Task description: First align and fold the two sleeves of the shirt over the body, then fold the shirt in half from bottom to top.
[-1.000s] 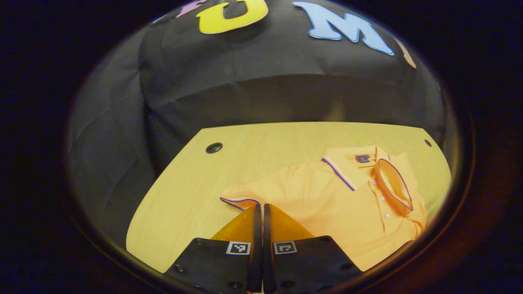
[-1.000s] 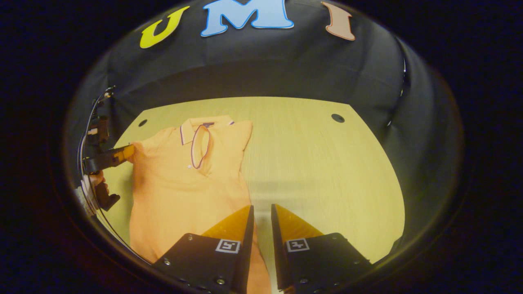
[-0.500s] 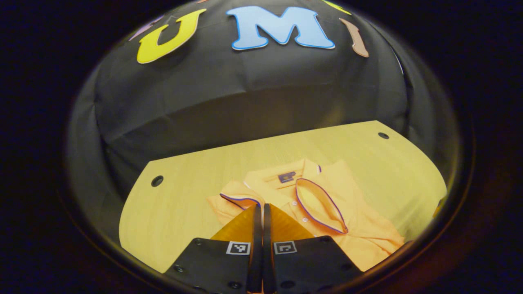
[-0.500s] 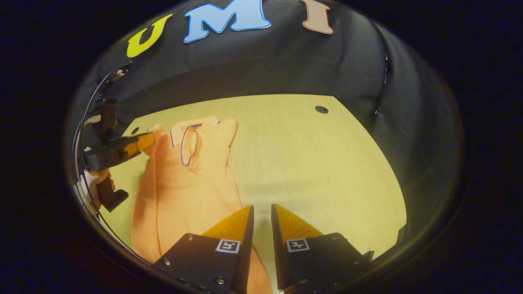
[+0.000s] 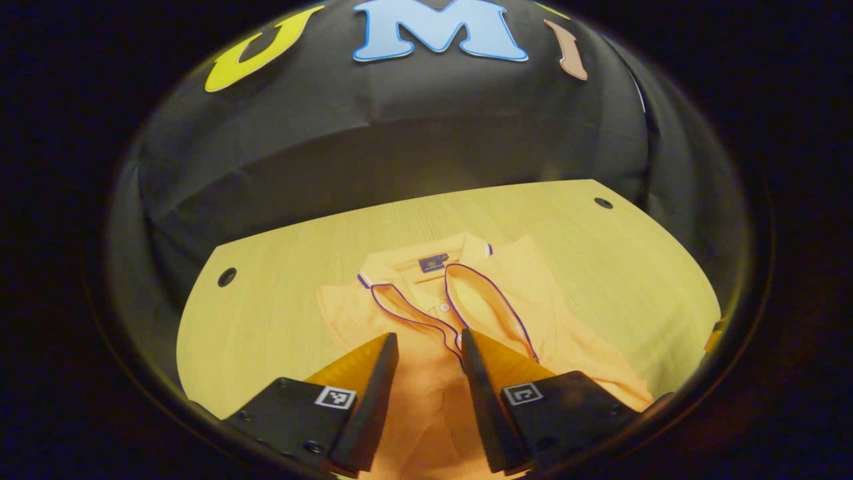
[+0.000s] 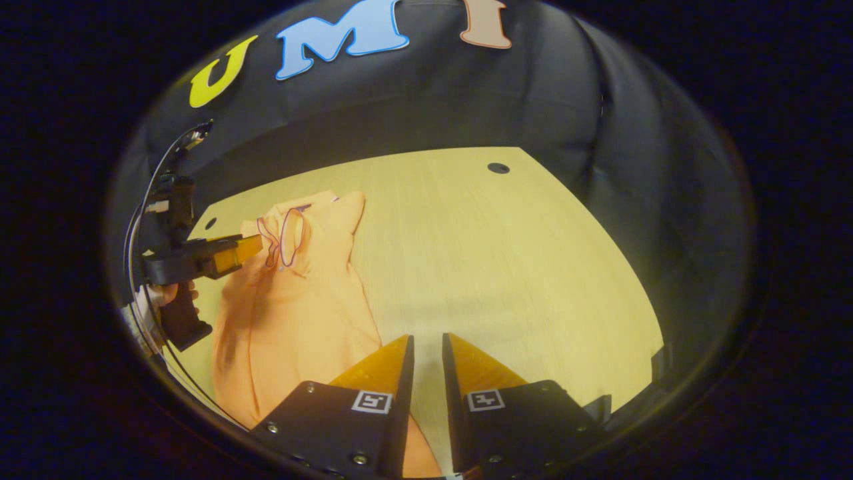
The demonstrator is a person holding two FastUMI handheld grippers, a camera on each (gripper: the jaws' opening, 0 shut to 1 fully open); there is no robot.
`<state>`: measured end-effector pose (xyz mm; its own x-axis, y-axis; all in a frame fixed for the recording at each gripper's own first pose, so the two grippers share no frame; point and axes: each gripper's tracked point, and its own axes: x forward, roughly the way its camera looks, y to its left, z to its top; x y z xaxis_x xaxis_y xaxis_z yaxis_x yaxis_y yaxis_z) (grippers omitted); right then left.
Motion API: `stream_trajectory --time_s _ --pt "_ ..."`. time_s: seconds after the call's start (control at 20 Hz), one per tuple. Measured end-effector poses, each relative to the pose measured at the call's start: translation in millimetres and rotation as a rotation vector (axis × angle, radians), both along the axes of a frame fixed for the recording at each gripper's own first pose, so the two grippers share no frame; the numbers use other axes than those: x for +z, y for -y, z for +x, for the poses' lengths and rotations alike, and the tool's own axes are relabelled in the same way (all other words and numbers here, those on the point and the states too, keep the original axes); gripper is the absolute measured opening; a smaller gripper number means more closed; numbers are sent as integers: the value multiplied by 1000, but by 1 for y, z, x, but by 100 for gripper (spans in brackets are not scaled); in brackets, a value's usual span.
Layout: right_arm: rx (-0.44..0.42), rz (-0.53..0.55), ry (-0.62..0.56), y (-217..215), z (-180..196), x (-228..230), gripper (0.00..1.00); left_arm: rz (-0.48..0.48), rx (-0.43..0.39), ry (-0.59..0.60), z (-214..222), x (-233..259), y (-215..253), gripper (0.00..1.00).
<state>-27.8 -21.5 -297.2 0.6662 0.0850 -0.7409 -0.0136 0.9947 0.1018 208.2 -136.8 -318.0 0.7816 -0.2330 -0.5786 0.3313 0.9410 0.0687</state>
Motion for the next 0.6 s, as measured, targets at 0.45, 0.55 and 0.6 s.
stream_trajectory --time_s 0.45,0.55,0.6 --pt "99 36 -93 -26 -22 -9 45 -41 51 -115 -110 2 -62 86" --pt "122 39 -138 -33 -31 -13 61 -29 75 -169 -146 -8 -76 87" --pt "137 48 -160 -39 -37 -17 64 -26 85 -194 -162 -13 -82 89"
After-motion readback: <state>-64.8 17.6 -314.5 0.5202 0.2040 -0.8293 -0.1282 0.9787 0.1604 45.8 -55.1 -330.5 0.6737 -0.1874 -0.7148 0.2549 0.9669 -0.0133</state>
